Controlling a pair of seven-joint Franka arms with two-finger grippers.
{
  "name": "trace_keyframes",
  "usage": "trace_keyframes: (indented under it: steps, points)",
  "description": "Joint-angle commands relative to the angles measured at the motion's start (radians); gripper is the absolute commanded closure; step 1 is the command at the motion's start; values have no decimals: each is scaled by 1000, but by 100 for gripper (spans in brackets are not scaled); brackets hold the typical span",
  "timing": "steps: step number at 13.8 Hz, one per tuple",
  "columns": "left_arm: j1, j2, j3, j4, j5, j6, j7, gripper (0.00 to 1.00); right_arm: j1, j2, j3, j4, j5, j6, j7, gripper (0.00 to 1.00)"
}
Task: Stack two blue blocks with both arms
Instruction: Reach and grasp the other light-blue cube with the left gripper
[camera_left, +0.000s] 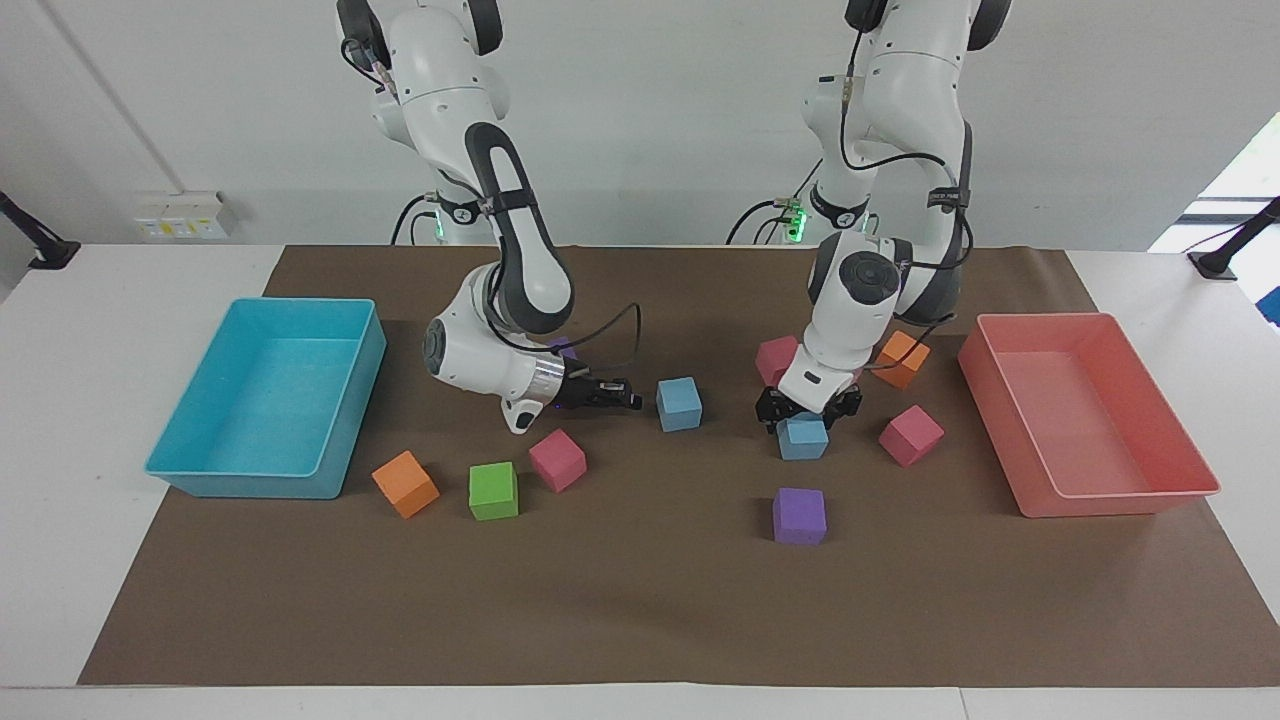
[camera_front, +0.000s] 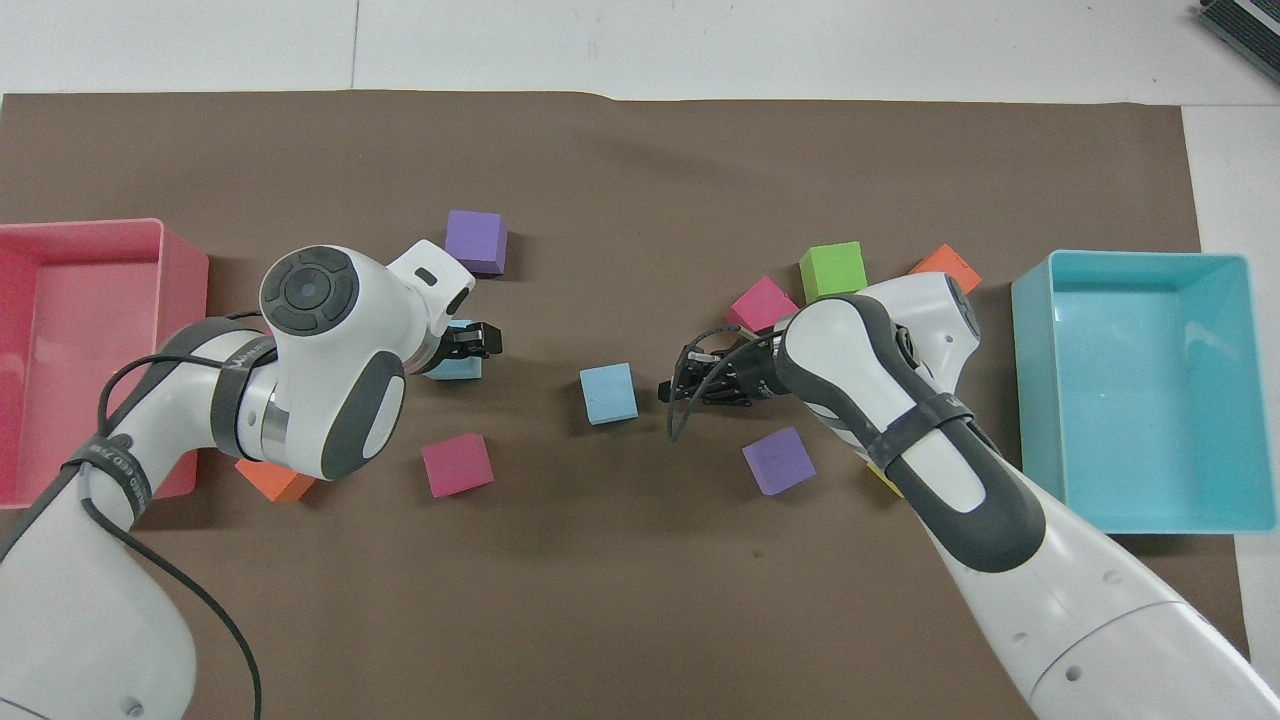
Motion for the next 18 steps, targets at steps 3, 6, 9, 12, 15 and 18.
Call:
trace_keyframes:
  steps: [3, 6, 9, 12, 15, 18]
  points:
    - [-9, -4, 16, -16, 79, 30, -20, 36, -7, -13, 9, -21, 38, 14, -30, 100]
    - [-9, -3, 16, -11, 103, 33, -17, 67, -6, -13, 9, -21, 38, 16, -29, 100]
    - [-20, -4, 16, 10, 122, 26, -20, 84, -6, -13, 9, -21, 38, 16, -29, 100]
    - [-41, -36, 13, 56, 120, -58, -36, 83, -6, -13, 9, -21, 38, 16, -29, 100]
    - [-82, -36, 12, 137, 117, -151, -136, 82, -6, -13, 9, -21, 38, 16, -29, 100]
    - [-122, -10, 7, 207, 102, -154, -306, 82, -4, -13, 9, -21, 38, 18, -29, 100]
